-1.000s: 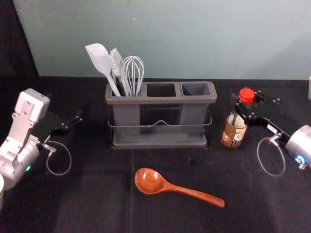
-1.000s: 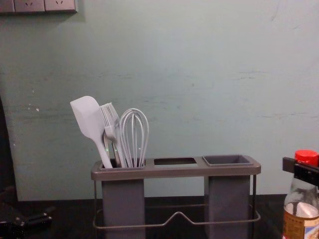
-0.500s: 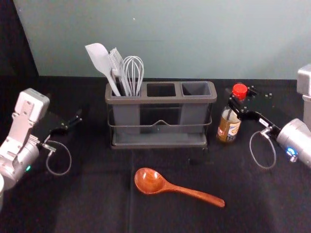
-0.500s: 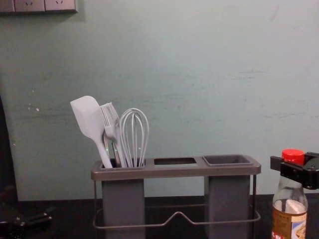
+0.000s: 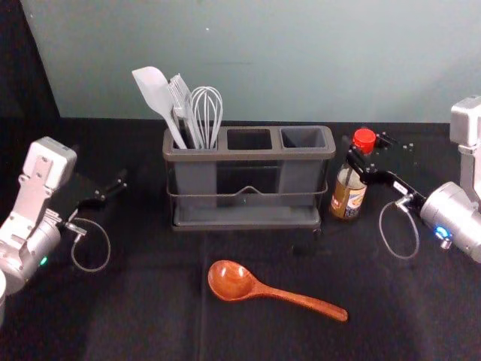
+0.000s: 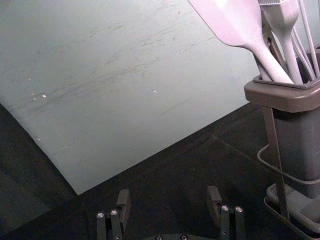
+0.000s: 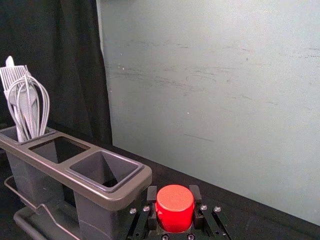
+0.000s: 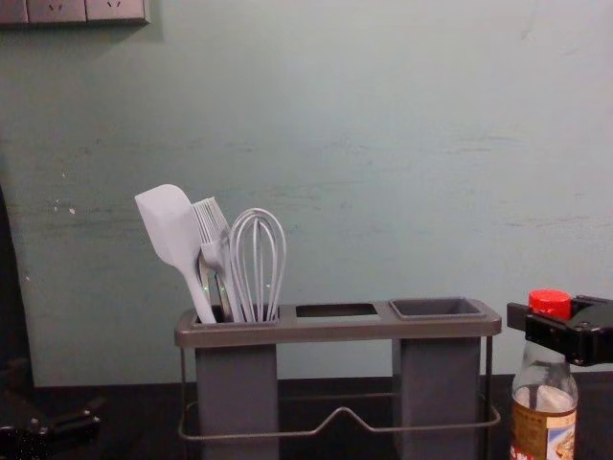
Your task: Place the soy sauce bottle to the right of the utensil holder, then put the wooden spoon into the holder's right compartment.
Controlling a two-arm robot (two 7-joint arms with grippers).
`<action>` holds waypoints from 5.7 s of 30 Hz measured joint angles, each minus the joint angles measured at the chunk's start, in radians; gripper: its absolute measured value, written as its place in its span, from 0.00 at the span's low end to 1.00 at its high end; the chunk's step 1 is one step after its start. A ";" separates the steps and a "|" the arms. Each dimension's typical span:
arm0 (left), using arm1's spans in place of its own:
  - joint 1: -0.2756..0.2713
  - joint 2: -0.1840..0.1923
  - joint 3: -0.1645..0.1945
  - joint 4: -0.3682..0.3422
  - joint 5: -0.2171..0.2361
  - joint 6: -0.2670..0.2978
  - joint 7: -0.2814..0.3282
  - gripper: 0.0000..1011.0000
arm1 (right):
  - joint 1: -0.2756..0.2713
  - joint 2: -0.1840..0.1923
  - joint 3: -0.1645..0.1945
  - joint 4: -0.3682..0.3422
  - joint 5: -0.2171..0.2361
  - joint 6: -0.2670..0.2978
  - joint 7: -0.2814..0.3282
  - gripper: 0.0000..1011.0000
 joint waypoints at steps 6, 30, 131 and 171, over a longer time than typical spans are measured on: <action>0.000 0.000 0.000 0.000 0.000 0.000 0.000 0.99 | 0.001 -0.005 0.001 0.006 0.003 -0.008 0.001 0.44; 0.000 0.000 0.000 0.000 0.000 0.000 0.000 0.99 | -0.178 0.090 0.081 -0.264 0.046 0.102 -0.039 0.99; 0.000 0.000 0.000 0.000 0.000 0.000 0.000 0.99 | 0.296 0.065 -0.577 -0.038 -0.114 0.479 0.313 0.99; 0.000 0.000 0.000 0.000 0.000 0.000 0.000 0.99 | 0.319 0.055 -0.616 -0.044 -0.168 0.521 0.324 0.99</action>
